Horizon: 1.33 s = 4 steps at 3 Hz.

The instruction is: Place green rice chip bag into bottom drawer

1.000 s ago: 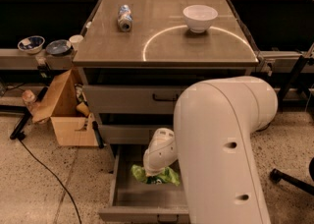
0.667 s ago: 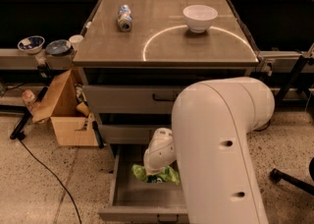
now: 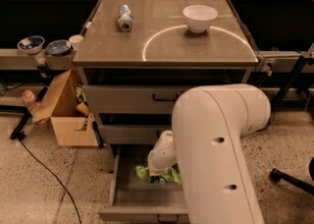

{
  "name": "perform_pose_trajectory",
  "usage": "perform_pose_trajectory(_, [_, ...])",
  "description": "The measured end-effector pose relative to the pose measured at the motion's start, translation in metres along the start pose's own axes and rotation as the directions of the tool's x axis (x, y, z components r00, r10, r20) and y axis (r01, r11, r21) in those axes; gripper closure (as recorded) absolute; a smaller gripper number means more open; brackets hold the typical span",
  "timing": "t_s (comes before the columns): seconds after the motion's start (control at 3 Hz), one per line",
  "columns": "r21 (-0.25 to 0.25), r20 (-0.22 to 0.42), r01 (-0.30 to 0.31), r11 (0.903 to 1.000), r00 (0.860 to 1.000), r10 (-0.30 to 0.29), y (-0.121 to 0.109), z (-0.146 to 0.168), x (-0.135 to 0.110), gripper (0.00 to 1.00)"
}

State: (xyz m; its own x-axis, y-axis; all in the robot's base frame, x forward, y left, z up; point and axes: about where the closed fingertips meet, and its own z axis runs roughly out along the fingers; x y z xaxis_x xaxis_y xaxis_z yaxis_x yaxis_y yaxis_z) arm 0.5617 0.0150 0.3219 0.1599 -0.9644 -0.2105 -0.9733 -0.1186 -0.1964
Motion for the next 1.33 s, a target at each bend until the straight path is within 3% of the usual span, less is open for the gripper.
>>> perform_pose_trajectory(0.33, [-0.027, 0.095, -0.034, 0.9990, 0.995, 0.037, 0.018, 0.021, -0.010, 1.00])
perform_pose_trajectory(0.67, [-0.090, 0.185, -0.154, 0.9839, 0.968, 0.169, 0.026, 0.035, -0.017, 1.00])
perform_pose_trajectory(1.0, [-0.171, 0.291, -0.246, 0.9541, 0.913, 0.287, 0.019, 0.039, -0.019, 1.00])
perform_pose_trajectory(1.33, [-0.202, 0.335, -0.166, 0.9653, 0.915, 0.227, 0.005, 0.041, -0.010, 1.00])
